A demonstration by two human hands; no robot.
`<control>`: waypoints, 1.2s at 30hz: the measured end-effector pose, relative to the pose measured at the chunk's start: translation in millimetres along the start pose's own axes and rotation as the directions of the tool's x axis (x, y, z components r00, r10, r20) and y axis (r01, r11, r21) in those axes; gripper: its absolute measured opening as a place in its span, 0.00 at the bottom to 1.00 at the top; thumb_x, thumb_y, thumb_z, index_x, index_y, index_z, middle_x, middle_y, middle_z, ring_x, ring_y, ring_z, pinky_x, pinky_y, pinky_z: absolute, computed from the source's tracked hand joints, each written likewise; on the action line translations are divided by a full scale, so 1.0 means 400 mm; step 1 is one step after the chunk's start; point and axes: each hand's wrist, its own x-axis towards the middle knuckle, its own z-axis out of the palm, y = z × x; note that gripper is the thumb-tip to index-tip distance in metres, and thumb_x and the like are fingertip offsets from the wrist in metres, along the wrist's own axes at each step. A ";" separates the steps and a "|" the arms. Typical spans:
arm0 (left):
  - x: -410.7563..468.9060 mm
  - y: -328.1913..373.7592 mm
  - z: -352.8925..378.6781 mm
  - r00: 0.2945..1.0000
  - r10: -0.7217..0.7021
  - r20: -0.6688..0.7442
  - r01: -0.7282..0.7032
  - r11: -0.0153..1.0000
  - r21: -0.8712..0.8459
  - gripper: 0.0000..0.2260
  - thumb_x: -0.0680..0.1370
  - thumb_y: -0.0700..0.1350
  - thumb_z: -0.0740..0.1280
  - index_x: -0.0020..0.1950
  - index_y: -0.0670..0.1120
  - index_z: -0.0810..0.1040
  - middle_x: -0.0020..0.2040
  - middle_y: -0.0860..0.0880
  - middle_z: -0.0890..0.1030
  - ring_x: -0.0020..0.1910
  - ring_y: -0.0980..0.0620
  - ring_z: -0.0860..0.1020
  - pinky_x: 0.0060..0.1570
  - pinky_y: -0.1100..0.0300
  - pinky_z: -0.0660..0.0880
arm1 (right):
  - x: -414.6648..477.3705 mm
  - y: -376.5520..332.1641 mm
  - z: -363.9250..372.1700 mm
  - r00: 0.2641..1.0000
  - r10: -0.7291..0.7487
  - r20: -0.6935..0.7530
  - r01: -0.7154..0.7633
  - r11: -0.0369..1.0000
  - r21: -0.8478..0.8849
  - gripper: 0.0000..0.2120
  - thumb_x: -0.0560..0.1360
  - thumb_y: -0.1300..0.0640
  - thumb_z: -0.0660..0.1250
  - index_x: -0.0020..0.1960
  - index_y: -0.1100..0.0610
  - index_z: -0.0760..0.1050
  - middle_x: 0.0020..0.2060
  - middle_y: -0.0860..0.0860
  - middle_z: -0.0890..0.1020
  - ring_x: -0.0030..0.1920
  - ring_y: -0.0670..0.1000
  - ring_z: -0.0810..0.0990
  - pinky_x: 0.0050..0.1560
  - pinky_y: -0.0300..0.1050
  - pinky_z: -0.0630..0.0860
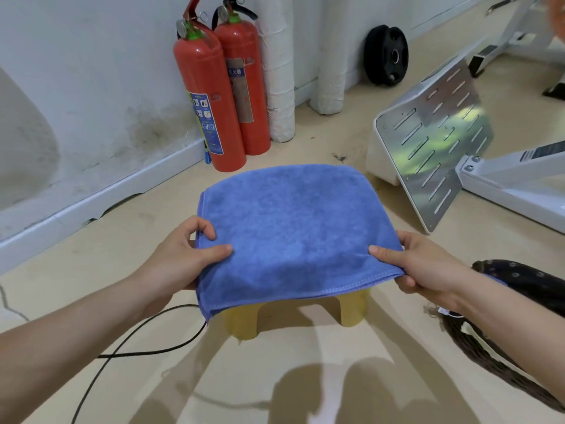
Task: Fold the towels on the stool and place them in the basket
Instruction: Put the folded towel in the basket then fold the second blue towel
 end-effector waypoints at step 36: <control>0.003 0.165 0.048 0.695 0.718 0.033 -0.694 0.659 0.291 0.10 0.70 0.35 0.72 0.41 0.50 0.79 0.39 0.56 0.80 0.39 0.58 0.77 0.41 0.70 0.71 | -0.070 -0.235 0.265 0.801 -0.597 0.037 0.598 0.800 -0.047 0.09 0.71 0.69 0.70 0.46 0.58 0.83 0.39 0.48 0.86 0.40 0.43 0.83 0.44 0.35 0.79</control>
